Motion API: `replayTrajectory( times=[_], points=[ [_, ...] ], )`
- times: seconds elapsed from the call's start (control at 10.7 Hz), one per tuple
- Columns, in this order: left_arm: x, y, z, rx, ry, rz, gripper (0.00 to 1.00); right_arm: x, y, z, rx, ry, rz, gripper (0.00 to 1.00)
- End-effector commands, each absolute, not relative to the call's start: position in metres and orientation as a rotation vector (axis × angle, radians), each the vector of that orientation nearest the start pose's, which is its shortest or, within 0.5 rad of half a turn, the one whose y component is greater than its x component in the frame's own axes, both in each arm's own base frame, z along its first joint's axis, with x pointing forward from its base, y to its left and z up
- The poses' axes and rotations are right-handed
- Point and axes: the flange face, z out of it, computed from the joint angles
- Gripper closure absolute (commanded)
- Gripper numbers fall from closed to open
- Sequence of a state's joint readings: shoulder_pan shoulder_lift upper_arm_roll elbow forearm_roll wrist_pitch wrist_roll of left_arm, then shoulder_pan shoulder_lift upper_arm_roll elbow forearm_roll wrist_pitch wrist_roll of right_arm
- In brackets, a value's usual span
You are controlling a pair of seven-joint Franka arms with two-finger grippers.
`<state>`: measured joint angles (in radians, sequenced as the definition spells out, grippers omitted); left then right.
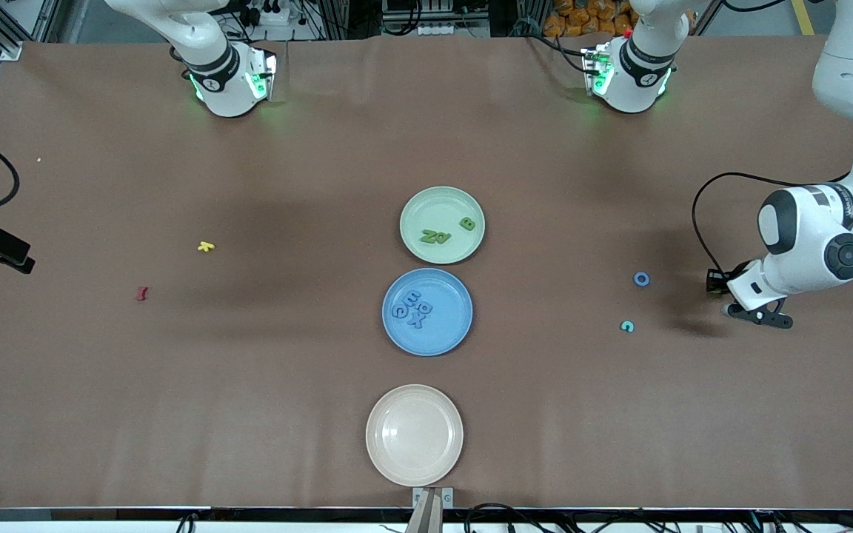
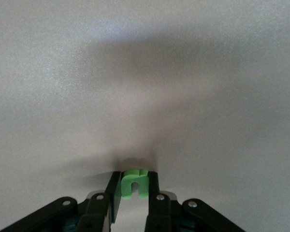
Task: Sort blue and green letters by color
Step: 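Carry the green n over the green plate with the left gripper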
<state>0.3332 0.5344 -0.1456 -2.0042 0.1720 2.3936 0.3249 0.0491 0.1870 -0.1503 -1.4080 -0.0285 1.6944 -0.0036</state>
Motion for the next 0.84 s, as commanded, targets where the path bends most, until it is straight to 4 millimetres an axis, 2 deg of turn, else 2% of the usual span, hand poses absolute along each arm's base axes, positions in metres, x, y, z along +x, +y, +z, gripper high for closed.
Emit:
replayTrajectory(
  times=[0.0,0.19,0.38,0.56,0.75],
  points=[
    [0.581,0.105,0.175,-3.113,0.403,0.208,1.00,0.609,-0.055,0.629,-3.108,0.169,-0.190,0.00],
    [0.585,0.103,0.185,-3.105,0.415,0.186,1.00,0.602,-0.051,0.628,-3.105,0.182,-0.118,0.00],
    [0.593,0.084,0.207,-3.102,0.453,0.149,1.00,0.593,-0.044,0.633,-3.102,0.164,-0.062,0.00],
    [0.607,0.043,0.235,-3.087,0.484,0.097,1.00,0.588,-0.042,0.637,-3.098,0.155,-0.076,0.00],
    [0.618,-0.012,0.274,-3.075,0.484,0.127,1.00,0.587,-0.042,0.634,-3.081,0.147,-0.063,0.00]
  ],
)
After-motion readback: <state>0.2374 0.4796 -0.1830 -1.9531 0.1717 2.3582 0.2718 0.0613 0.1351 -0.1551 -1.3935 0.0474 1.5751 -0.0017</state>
